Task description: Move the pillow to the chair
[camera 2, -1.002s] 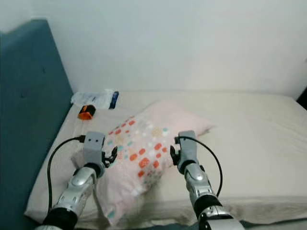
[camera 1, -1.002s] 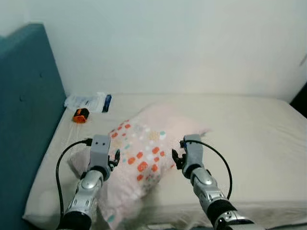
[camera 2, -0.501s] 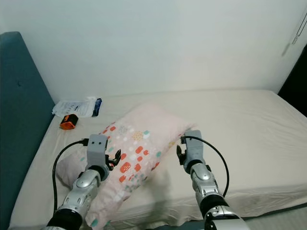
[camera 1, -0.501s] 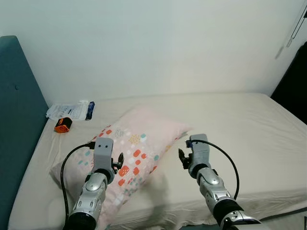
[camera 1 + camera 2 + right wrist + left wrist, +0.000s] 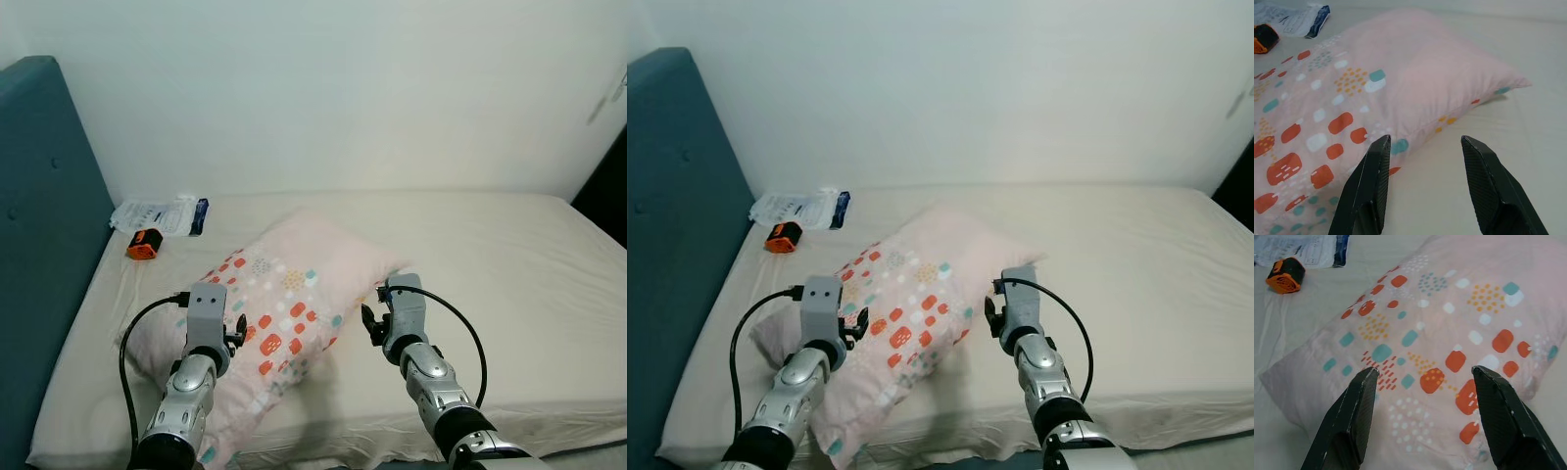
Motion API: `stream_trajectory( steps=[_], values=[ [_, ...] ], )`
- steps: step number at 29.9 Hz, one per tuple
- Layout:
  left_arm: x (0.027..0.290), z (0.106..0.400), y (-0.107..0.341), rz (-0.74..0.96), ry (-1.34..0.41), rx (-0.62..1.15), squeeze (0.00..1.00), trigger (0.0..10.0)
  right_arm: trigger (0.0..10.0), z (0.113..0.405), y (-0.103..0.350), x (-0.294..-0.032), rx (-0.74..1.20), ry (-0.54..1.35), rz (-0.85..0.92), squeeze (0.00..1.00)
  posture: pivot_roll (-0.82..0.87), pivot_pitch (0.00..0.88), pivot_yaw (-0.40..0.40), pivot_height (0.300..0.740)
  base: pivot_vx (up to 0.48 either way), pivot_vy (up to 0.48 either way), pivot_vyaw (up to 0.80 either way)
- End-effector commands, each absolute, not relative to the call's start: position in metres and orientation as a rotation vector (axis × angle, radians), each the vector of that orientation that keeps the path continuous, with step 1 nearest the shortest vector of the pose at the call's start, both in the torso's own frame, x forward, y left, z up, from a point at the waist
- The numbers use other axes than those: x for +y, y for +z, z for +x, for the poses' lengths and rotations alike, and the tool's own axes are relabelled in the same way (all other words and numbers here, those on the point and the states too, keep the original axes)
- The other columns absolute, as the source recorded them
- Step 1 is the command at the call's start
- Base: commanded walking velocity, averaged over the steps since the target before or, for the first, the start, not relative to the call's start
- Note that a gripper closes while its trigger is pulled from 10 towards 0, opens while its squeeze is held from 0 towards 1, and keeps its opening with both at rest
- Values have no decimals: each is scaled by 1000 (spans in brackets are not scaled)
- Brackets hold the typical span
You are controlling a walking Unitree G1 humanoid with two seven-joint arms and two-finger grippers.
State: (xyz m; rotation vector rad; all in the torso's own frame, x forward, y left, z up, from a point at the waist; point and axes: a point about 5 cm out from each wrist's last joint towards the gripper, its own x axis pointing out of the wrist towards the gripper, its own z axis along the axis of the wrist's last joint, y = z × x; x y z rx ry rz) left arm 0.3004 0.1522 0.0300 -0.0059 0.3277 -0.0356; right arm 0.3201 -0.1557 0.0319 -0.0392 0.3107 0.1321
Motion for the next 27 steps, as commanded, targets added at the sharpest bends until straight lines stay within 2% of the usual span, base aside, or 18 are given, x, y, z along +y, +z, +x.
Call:
stream_trajectory(
  steps=[1,15,27],
  values=[
    [154,301,30,-10,-26,331,0,10000,10000,322,35,-155,302,128,-28,0,-34,0,-54,675,0,0,0],
    [158,302,30,-8,-17,330,0,10000,10000,322,35,-156,295,123,-17,0,-31,0,-42,615,0,0,0],
    [159,304,32,-1,-16,328,0,10000,10000,325,39,-156,275,112,2,0,-22,0,-36,615,0,0,0]
  ],
)
